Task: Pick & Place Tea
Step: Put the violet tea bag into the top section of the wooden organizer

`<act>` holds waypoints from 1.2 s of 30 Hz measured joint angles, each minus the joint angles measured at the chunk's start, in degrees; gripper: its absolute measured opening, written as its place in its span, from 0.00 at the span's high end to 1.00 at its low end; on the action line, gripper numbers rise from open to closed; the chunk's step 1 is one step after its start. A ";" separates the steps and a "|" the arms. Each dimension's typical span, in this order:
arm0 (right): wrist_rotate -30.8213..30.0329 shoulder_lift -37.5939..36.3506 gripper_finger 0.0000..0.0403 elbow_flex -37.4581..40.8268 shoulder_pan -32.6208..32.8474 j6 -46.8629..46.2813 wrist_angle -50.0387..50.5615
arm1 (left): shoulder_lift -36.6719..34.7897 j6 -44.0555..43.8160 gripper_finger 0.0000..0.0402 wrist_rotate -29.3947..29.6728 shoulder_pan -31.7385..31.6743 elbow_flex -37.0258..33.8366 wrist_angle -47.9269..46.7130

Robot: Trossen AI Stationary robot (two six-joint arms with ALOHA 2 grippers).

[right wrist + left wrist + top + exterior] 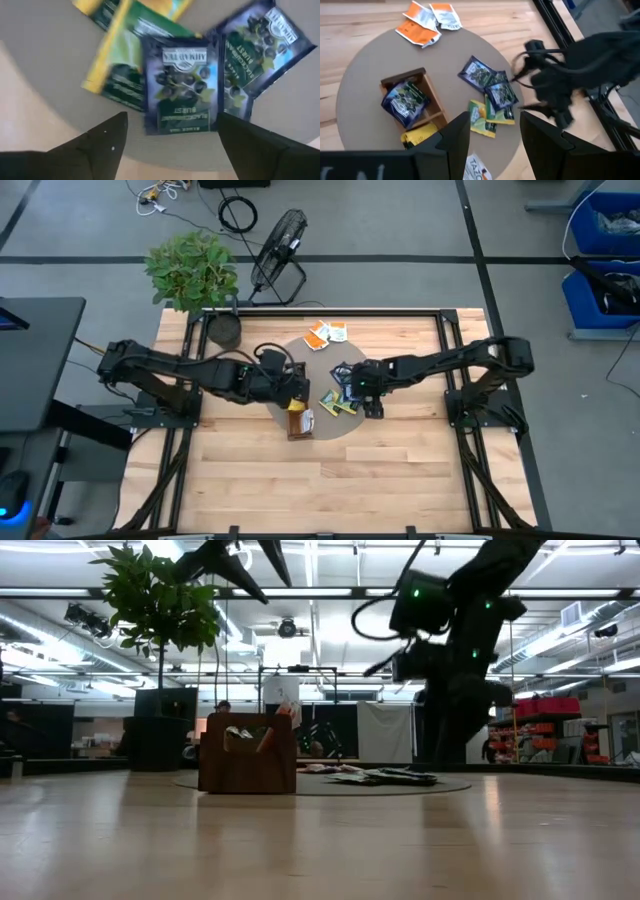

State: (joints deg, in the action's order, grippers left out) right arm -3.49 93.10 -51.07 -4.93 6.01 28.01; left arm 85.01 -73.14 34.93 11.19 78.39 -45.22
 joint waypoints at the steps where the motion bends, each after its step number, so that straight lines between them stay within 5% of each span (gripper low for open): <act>1: -0.08 0.78 0.21 0.00 -0.21 0.42 -0.02 | 0.00 -0.04 0.56 0.01 0.34 0.00 -0.02; 13: 7.72 5.85 0.29 -0.24 -3.32 2.23 -3.78 | 0.02 -1.27 0.56 0.01 2.57 0.00 0.36; 18: 8.20 6.15 0.46 -0.24 -3.35 2.61 -3.92 | 0.04 -1.25 0.56 0.01 2.55 0.00 0.38; 27: 9.36 6.22 0.95 -0.21 -3.26 -0.66 -3.39 | 0.04 -1.19 0.56 0.10 2.48 0.00 0.38; 36: 9.49 1.51 0.99 0.26 -3.15 -2.33 -0.49 | 0.07 -1.09 0.56 0.24 2.48 0.00 0.36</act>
State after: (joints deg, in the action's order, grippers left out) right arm 6.00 94.61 -50.81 -8.08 3.69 27.52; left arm 85.08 -74.22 35.17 13.67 78.39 -44.86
